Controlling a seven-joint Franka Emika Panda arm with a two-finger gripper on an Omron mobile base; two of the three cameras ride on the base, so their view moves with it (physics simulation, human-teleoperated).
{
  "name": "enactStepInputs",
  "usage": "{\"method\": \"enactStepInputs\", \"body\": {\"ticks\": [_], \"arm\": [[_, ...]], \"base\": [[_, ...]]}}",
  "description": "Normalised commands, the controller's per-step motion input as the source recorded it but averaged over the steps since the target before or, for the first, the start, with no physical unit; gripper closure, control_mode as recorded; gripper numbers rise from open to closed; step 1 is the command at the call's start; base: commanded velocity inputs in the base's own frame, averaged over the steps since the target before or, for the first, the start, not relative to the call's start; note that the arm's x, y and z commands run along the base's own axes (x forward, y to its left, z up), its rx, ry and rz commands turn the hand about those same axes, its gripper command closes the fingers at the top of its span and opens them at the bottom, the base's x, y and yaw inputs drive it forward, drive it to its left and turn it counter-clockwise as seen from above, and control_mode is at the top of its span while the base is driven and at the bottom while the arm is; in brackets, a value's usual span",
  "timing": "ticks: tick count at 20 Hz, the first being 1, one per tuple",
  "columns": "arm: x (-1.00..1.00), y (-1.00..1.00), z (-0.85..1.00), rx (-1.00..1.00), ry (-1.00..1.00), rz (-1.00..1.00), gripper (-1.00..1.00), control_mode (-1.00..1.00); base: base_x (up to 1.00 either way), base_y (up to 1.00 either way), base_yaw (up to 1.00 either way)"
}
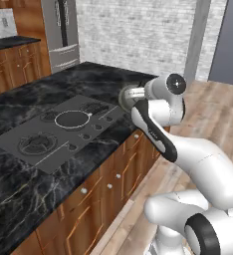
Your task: Pick the kettle from the counter and place it on a stove burner. Then turn the burner on.
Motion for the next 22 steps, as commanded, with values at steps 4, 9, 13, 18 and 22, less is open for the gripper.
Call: {"method": "enactStepInputs", "body": {"ticks": [4, 9, 13, 18, 22], "arm": [[0.0, 0.0, 0.0, 0.0, 0.0, 0.0, 1.0, 1.0], [0.0, 0.0, 0.0, 0.0, 0.0, 0.0, 1.0, 1.0], [0.0, 0.0, 0.0, 0.0, 0.0, 0.0, 1.0, 1.0], [0.0, 0.0, 0.0, 0.0, 0.0, 0.0, 1.0, 1.0], [0.0, 0.0, 0.0, 0.0, 0.0, 0.0, 1.0, 1.0]], "base": [[0.11, -0.11, 0.74], [0.3, -0.1, 0.74], [0.39, -0.21, 0.7], [0.38, -0.67, 0.44], [0.03, -1.0, 0.16]]}}
